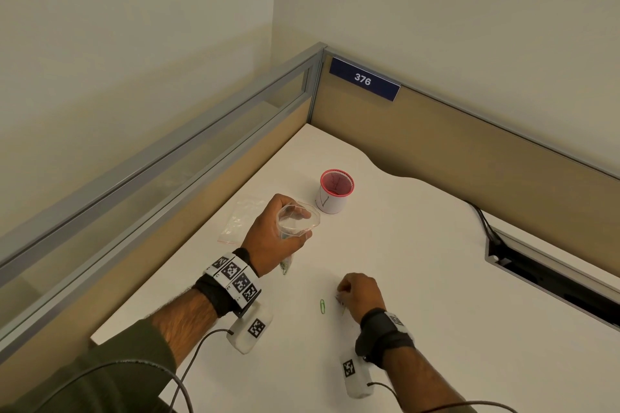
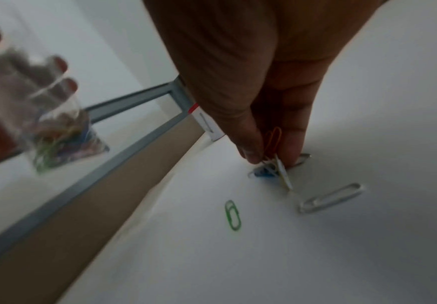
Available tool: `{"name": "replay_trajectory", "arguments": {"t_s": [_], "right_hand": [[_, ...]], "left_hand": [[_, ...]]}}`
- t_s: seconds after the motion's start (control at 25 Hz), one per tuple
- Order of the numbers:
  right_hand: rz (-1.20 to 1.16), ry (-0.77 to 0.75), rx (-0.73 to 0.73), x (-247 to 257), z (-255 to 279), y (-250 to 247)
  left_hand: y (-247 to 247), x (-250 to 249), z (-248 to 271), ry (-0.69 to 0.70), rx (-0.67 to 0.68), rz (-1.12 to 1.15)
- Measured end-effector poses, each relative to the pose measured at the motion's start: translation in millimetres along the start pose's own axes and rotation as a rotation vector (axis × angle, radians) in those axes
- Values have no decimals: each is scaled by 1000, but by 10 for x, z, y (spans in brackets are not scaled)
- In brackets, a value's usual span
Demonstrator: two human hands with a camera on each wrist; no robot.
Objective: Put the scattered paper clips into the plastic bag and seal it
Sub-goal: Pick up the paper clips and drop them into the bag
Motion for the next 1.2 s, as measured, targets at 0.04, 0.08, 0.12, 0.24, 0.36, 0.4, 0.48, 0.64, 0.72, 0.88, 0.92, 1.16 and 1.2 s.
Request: {"name": "replay_trajectory", "arguments": {"t_s": [0.04, 0.08, 0.12, 0.24, 0.36, 0.4, 0.48, 0.64, 0.72, 0.88, 0.92, 1.16, 1.2], "right_hand": [[-74, 19, -19, 0, 14, -55], [-165, 28, -40, 18, 42, -122], [-267, 26, -64, 73, 82, -204], [-585, -37, -141, 402, 219, -519], [-788, -198, -201, 912, 379, -899], [-811, -258, -217, 1083, 427, -1009], [-804, -363, -246, 1384, 500, -1162], [-687, -479, -286, 1710, 495, -1166], [-568, -506, -299, 1775, 491, -1091], [-292, -583, -207, 1811, 549, -980], [-258, -602, -203, 1814, 572, -976], [-384, -618, -338, 1477, 489, -1152], [-359, -569, -340, 1307, 414, -1127]], "left_hand": [[5, 3, -2, -3, 2, 4], [9, 6, -1, -6, 4, 9], [15, 13, -1, -9, 6, 12], [46, 43, -5, -14, 15, 17], [91, 51, -1, -18, 23, 6], [102, 47, -1, -12, 20, 5], [121, 31, -7, 5, 20, -8], [120, -14, -13, 7, 33, -34], [111, -15, -10, 6, 31, -45], [114, -36, -2, 2, 26, -56], [118, -41, -1, -1, 27, -46], [114, -10, 21, 7, 36, 35], [98, 0, 28, 7, 32, 49]]}}
Point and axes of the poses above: each hand's wrist, its own z-axis away from the middle knuckle, its own y-axis out of the palm, x = y × z, the point moved 1 cm from there along -z, towards the middle knuckle, and after that the axes turned 10 degrees about -z, right-handed, at the moved point
